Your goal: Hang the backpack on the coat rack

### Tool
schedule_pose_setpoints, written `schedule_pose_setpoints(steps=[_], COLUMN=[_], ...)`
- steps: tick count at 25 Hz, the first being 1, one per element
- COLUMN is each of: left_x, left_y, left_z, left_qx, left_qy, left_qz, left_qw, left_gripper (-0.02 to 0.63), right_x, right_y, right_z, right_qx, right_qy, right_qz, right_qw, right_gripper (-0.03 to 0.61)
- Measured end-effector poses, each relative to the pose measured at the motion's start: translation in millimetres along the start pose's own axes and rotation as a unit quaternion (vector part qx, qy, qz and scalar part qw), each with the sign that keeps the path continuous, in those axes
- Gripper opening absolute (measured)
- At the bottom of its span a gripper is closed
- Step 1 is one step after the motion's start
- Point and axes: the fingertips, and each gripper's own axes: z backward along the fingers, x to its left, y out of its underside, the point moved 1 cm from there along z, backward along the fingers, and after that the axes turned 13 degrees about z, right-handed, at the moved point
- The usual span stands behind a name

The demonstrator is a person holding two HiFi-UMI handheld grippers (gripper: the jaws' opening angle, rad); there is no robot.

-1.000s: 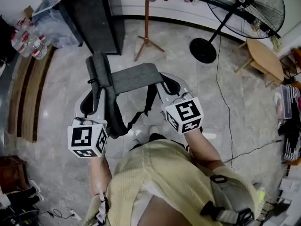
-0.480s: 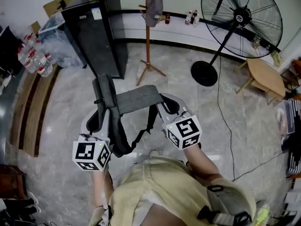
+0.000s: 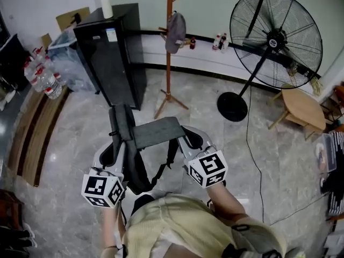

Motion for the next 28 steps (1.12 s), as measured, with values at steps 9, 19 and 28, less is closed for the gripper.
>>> schedule_pose_setpoints(steps=[9,19,28], left_x=[12,69,129], left_y=[-7,-18,-36], left_z=[-32,-106,-161], left_qx=[0.009,0.034,0.054], left_qy=[0.014,0.048,0.084], left_qz=[0.017,0.033,0.011], left_qw=[0.9997,0.9977,0.995], left_gripper=[0.087,0.084,0.084], right_x=[-21,-44,-54], right_y=[-6,3,-7], right_z=[-23,-94,-170], right_qx=[0.002,0.04,0.051], right_qy=[0.012,0.047,0.079], right_qz=[0.005,0.013,0.024], right_qw=[1.0,0.998,0.995], right_gripper=[0.037,0.037,0.035])
